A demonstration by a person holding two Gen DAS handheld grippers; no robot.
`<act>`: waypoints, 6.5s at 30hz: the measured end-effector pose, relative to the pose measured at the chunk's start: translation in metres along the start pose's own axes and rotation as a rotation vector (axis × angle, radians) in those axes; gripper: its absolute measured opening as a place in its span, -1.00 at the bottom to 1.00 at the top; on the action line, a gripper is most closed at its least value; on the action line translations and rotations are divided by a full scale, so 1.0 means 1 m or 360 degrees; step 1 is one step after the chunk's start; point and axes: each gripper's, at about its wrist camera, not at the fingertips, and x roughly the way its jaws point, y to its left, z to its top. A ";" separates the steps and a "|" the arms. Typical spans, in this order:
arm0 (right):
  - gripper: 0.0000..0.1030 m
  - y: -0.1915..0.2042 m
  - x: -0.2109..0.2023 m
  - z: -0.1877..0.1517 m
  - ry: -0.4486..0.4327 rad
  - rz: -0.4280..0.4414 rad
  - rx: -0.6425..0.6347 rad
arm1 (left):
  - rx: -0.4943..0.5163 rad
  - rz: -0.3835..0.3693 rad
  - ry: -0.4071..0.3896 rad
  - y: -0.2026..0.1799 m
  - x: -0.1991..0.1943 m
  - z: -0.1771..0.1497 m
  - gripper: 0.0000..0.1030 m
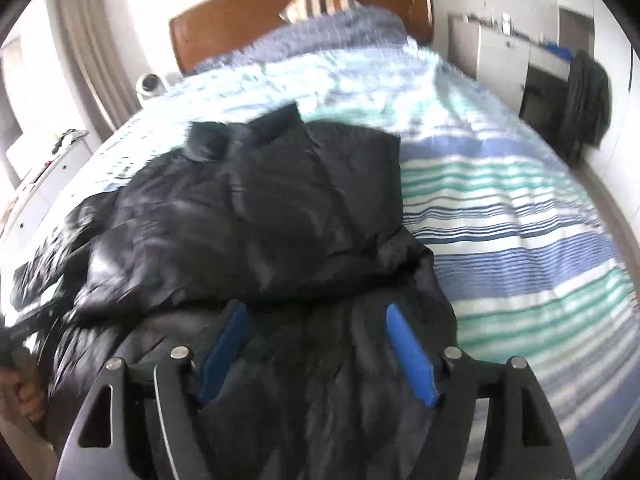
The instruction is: Fold large clothes
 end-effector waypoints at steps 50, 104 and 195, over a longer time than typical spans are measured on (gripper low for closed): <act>0.45 0.101 -0.063 -0.110 -0.0031 0.0223 -0.0325 | -0.0323 0.0828 -0.0661 0.188 -0.131 0.069 -0.88; -0.64 0.045 -0.003 0.057 -0.0137 0.0619 0.0261 | 0.0579 0.0219 -0.0209 -0.043 -0.105 -0.103 0.69; 0.69 0.033 0.045 0.001 0.0046 0.0272 -0.0110 | 0.0143 -0.0061 0.0070 0.030 0.022 0.054 0.98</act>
